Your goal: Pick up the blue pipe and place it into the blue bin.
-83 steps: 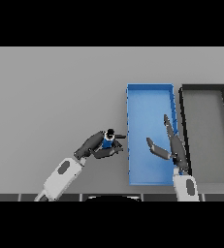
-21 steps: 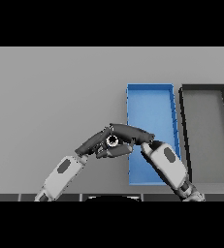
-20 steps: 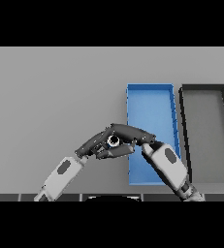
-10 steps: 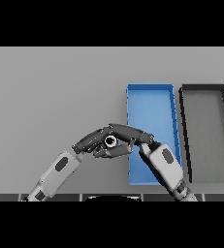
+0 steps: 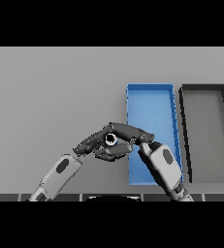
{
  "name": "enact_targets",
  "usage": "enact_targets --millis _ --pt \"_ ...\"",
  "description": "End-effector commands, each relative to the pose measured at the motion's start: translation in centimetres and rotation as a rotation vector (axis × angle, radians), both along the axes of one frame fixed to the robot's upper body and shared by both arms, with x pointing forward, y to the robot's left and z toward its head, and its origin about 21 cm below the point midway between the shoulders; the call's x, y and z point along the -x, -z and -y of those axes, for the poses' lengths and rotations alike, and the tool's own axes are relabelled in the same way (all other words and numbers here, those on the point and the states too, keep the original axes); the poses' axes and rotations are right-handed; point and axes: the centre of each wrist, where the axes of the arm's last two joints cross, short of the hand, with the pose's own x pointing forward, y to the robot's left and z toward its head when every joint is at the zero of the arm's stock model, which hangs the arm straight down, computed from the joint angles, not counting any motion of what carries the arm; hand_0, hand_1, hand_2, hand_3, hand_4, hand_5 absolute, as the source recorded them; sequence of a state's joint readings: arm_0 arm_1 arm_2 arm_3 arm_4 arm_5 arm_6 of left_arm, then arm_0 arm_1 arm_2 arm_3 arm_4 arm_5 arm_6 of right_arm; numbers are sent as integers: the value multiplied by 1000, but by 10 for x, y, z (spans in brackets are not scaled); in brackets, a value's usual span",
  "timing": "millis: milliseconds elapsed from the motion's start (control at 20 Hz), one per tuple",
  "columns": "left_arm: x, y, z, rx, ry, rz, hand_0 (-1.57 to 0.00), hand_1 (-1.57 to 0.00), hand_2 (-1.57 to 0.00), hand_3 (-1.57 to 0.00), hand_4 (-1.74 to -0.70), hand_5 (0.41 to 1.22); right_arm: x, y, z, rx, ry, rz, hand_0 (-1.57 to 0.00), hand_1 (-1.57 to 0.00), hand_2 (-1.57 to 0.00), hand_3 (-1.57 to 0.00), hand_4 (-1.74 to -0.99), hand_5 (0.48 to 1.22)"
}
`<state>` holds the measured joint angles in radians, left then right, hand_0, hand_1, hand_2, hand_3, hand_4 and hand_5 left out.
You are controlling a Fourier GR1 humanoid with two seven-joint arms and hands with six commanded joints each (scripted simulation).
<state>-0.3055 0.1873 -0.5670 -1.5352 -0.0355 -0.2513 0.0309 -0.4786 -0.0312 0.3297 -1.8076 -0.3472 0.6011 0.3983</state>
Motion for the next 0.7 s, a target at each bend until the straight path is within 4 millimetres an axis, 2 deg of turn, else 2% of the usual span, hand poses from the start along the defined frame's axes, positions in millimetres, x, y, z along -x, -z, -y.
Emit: enact_targets --millis 0,50,100,250,300,350,500,650 --pt "1 3 -3 -10 -3 -6 -12 -12 -10 -11 -896 555 -1 -5 4 -18 0 -21 -1571 -1571 -1571 -1571 -1490 1221" --pt "1 4 -3 -22 -16 -19 -10 -9 -8 -9 -901 548 -4 -9 6 -36 -5 -61 -1571 -1571 -1571 -1571 -1491 1221" --pt "0 4 -1 -25 -18 -25 -8 -7 -6 -7 -906 541 -4 -13 6 -40 -9 -79 -1571 -1571 -1571 -1571 -1541 1221" --pt "2 6 -2 -32 -15 -38 -3 -3 -3 -3 -915 514 -5 -41 14 -87 -15 -141 -1571 -1571 -1571 -1571 -1639 1221" --pt "2 4 0 -24 -6 -35 -3 -2 -2 -2 -915 507 -11 -51 18 -96 1 -161 -1571 -1571 -1571 -1571 -1659 1221" --pt "2 5 -5 -24 -3 -35 -2 -2 -1 -2 -917 504 -14 -63 22 -120 18 -191 -1571 -1571 -1571 -1571 -1675 1194" --pt "5 2 0 -35 1 -45 0 0 0 0 -917 503 -20 -113 32 -233 8 -188 -1571 -1571 -1571 -1571 -1707 1141" --pt "6 2 -5 -30 2 -26 0 0 0 0 -908 502 -34 -147 45 -297 101 -95 -1571 -1571 -1571 -1571 -1724 1117"
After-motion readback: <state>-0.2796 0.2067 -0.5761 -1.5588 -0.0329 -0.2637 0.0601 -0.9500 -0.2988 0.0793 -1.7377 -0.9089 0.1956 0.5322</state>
